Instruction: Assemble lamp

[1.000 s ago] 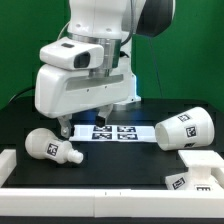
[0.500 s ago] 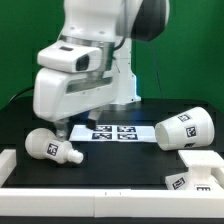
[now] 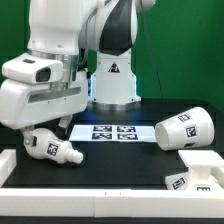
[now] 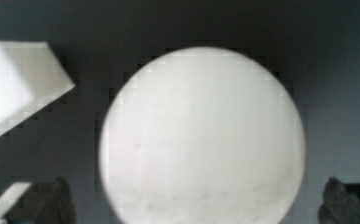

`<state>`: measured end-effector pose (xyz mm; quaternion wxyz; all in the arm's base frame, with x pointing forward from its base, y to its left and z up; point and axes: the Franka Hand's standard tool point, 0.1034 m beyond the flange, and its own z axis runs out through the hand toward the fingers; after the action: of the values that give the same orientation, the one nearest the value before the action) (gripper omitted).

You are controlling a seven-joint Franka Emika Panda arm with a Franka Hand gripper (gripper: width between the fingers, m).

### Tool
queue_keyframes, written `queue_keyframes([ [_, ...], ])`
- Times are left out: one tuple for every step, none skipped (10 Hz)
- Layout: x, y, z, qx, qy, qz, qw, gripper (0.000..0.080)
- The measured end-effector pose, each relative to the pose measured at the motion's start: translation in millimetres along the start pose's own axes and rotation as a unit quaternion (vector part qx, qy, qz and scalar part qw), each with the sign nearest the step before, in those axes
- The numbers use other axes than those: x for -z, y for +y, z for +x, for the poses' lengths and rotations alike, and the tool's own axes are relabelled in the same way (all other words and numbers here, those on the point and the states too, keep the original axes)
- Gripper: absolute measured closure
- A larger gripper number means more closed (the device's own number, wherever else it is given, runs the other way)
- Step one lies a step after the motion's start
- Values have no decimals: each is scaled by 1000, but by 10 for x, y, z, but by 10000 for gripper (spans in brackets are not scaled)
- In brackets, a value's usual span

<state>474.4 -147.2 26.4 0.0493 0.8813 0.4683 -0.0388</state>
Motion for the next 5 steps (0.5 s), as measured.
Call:
queue_keyframes([
  [-32, -38, 46, 2, 0, 3, 1000, 101],
  [-38, -37, 80, 4, 1, 3, 1000, 101],
  [-70, -30, 110, 7, 0, 4, 1000, 101],
  [-94, -16, 98, 7, -1, 4, 1000, 101],
  [-96, -16, 93, 6, -1, 5, 1000, 101],
])
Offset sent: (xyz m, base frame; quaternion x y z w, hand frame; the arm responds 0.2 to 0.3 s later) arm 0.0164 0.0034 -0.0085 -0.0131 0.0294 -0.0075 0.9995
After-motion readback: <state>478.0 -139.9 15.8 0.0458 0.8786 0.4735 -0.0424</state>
